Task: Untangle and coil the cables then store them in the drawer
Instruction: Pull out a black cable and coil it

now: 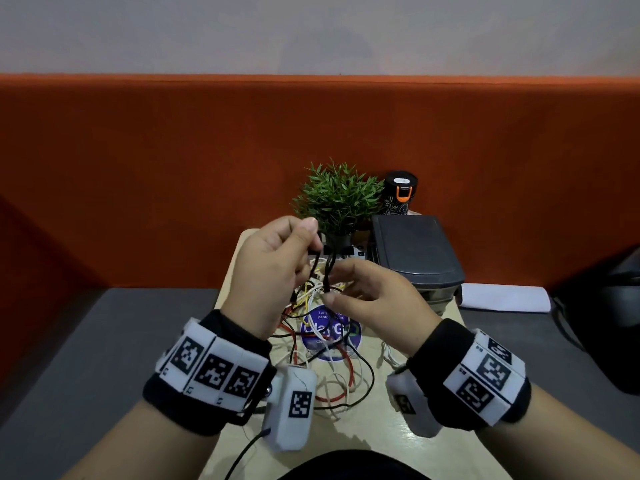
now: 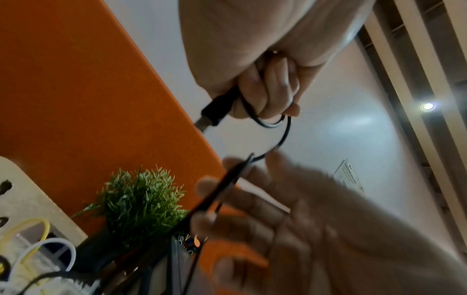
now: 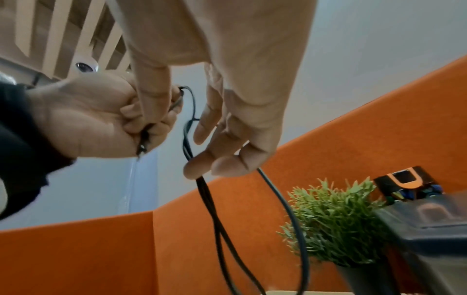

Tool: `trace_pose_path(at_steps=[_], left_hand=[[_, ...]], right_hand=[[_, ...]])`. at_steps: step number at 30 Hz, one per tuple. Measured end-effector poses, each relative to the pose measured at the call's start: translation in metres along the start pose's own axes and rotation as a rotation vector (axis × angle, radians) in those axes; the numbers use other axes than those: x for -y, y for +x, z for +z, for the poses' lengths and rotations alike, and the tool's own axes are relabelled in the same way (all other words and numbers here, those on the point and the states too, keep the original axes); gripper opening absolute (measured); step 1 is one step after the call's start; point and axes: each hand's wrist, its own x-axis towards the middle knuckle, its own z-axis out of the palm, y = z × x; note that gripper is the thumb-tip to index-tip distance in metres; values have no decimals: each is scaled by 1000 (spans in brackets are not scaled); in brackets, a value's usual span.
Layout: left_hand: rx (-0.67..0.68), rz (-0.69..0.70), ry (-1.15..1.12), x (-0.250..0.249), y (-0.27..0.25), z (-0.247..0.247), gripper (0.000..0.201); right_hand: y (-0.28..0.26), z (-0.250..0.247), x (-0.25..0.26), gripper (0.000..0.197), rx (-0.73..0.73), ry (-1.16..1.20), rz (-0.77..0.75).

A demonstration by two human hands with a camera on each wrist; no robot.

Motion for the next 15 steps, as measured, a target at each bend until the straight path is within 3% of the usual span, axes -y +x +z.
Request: trace_pose_path(at_steps=[6,12,15], left_hand=[[-51,-35,86,11,0,0,32],[-178,22,401,23,1,-16,35],[-241,27,480,27,5,-22,35]], right_hand=[[-3,9,9,11,-122,-123,-35],[-6,-3,4,11,-216,-285,-56],[-9,-12,4,11,-267,-238,-75]])
